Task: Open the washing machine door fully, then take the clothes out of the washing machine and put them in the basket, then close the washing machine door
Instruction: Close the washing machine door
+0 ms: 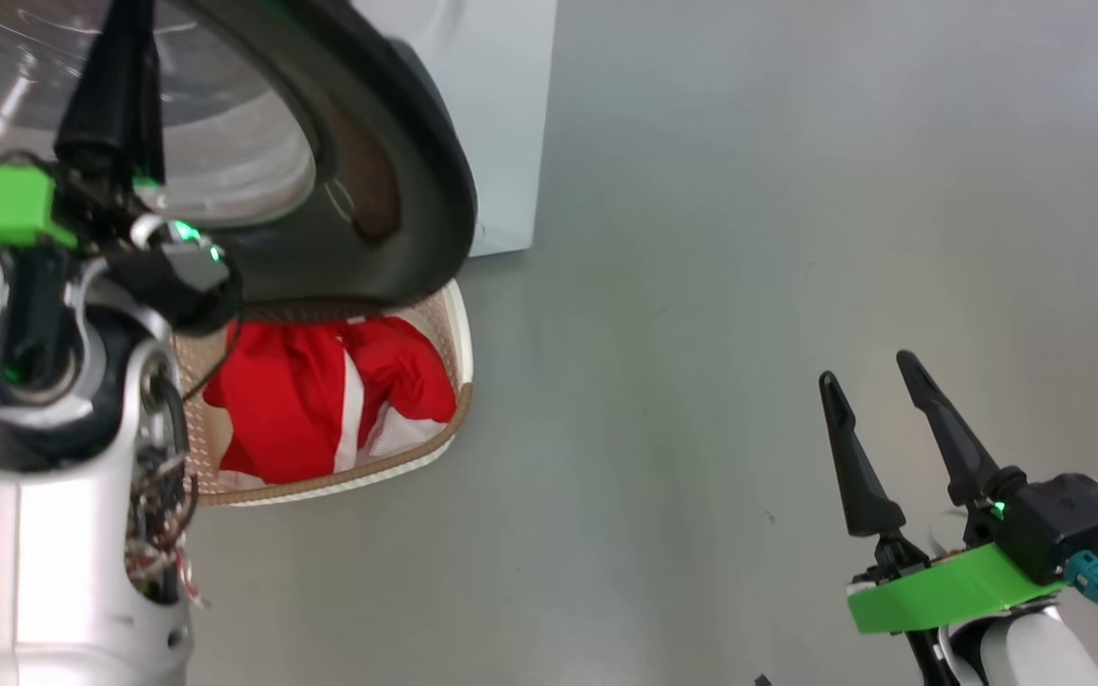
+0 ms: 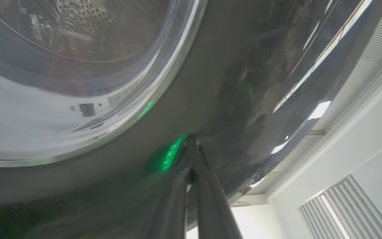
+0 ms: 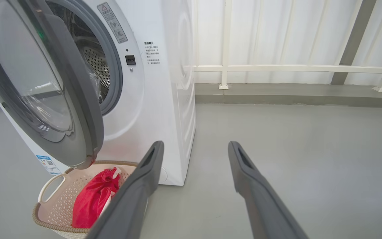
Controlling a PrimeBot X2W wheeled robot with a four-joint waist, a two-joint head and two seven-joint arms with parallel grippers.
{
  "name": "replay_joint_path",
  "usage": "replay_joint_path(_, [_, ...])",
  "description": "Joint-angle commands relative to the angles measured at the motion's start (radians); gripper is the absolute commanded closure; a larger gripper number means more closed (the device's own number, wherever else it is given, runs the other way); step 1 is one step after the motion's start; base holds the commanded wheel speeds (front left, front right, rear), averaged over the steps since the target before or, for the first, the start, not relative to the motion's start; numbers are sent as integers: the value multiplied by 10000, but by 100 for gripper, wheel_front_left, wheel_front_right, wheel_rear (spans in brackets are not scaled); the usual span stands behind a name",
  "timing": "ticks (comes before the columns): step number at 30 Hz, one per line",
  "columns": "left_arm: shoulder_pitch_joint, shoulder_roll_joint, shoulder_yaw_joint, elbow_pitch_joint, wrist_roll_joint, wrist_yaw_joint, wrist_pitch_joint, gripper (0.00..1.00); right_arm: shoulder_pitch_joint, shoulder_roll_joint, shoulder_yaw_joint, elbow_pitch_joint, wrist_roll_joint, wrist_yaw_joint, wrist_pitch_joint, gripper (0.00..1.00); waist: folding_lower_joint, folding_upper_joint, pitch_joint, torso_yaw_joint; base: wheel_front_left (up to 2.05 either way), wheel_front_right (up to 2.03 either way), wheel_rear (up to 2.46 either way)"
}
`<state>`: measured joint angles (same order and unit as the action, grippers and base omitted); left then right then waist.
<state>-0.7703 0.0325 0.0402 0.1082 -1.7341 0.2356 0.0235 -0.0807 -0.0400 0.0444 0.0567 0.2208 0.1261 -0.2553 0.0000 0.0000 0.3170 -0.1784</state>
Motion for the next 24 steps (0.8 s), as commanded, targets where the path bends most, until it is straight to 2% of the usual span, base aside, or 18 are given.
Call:
replay_joint_path(1, [-437,214,211,-113,165,-169,-51,100,-291,-102,233,-284,105,46,-64,0,0,0,141,-145,0,0,0])
replay_joint_path(11, [-1456,269,157,897,453,-534,-236,100,-439,-102,290,-295,92,46,-64,0,0,0,366,-425,0,0,0])
replay_joint_path(24, [-2138,384,45,2179,744,-1259,-229,100,-464,-102,369,-250,47,46,-64,0,0,0,322,-637,0,0,0])
